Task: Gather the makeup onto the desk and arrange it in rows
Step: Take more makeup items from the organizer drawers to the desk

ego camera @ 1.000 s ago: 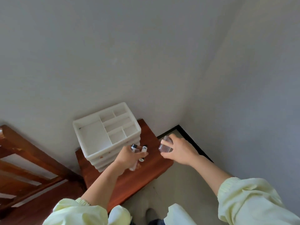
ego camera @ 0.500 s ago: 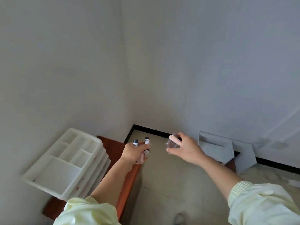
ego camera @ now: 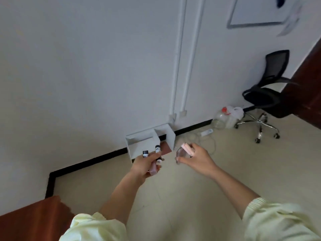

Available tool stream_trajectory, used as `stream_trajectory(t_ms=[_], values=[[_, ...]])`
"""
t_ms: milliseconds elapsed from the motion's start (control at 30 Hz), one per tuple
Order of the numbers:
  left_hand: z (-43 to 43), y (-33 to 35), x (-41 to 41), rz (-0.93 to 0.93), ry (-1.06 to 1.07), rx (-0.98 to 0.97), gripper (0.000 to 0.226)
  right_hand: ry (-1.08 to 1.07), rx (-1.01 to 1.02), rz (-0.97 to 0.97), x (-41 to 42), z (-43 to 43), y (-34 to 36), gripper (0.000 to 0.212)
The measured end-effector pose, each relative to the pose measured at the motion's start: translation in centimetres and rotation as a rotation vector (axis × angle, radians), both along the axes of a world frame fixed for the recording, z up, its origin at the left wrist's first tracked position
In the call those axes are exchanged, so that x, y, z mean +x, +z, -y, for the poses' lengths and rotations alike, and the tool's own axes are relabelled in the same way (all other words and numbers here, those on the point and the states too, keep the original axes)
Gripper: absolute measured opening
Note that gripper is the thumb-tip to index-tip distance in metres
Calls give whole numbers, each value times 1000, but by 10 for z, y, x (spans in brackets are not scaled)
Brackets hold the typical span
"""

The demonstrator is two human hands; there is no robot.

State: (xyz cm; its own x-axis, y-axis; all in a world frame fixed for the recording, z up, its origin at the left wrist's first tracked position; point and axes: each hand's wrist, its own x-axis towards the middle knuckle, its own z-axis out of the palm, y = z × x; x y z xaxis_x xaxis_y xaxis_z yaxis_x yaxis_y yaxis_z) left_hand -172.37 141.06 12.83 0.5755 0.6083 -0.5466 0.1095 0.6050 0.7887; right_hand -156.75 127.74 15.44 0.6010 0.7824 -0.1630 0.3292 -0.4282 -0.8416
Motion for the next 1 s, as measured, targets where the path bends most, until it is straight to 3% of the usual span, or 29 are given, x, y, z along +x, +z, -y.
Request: stream_trajectory(t_ms=[267, 400, 467, 567, 633, 767, 1000], values=[[196, -3, 221, 81, -355, -141, 19, -365, 27, -37, 162, 238, -7, 39], [281, -1, 315, 134, -572, -192, 19, -557, 80, -76, 220, 342, 8, 28], [320, 4, 361, 173, -665, -206, 14, -643, 101, -104, 249, 387, 12, 36], [371, 10, 426, 162, -778, -197, 19, -777, 192, -198, 289, 445, 11, 50], [406, 12, 469, 152, -853, -207, 24, -857, 248, -256, 316, 480, 11, 45], [475, 10, 558, 83, -929, -224, 13, -989, 317, -298, 383, 542, 11, 26], [591, 6, 732, 90, -1071, -368, 21, -1216, 414, -404, 530, 651, 4, 35]])
